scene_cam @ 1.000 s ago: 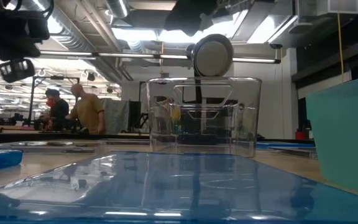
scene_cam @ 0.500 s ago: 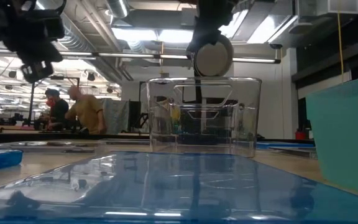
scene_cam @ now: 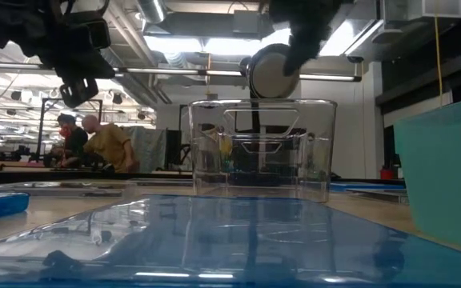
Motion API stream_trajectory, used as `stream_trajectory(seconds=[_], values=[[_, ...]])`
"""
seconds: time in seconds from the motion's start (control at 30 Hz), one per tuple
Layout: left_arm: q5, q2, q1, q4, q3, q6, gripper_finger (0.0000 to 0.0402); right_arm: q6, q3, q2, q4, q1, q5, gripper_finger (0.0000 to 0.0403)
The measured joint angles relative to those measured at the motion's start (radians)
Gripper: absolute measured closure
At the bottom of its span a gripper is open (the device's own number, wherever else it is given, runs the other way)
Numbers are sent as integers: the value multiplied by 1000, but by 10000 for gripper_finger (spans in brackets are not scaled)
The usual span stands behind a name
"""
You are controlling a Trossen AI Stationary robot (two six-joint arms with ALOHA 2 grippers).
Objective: Pick & place jewel cases by type
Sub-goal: Put the bottom left black CD case into the transparent bin
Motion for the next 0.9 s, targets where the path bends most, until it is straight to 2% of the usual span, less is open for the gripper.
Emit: stream_trajectory(seconds=[0.27, 0.5, 0.73, 0.9], values=[[-2, 93, 32, 32, 75, 56, 401, 88, -211, -179, 25, -53, -1, 338], [49, 239, 105, 35, 227, 185, 401, 104, -294, -295, 27, -55, -3, 338], [56, 319, 205, 26, 305, 204, 401, 31, -296, -302, 162, -54, -4, 338], [53, 301, 273, -29, 307, 158, 401, -89, -249, -210, 322, -102, -70, 338]])
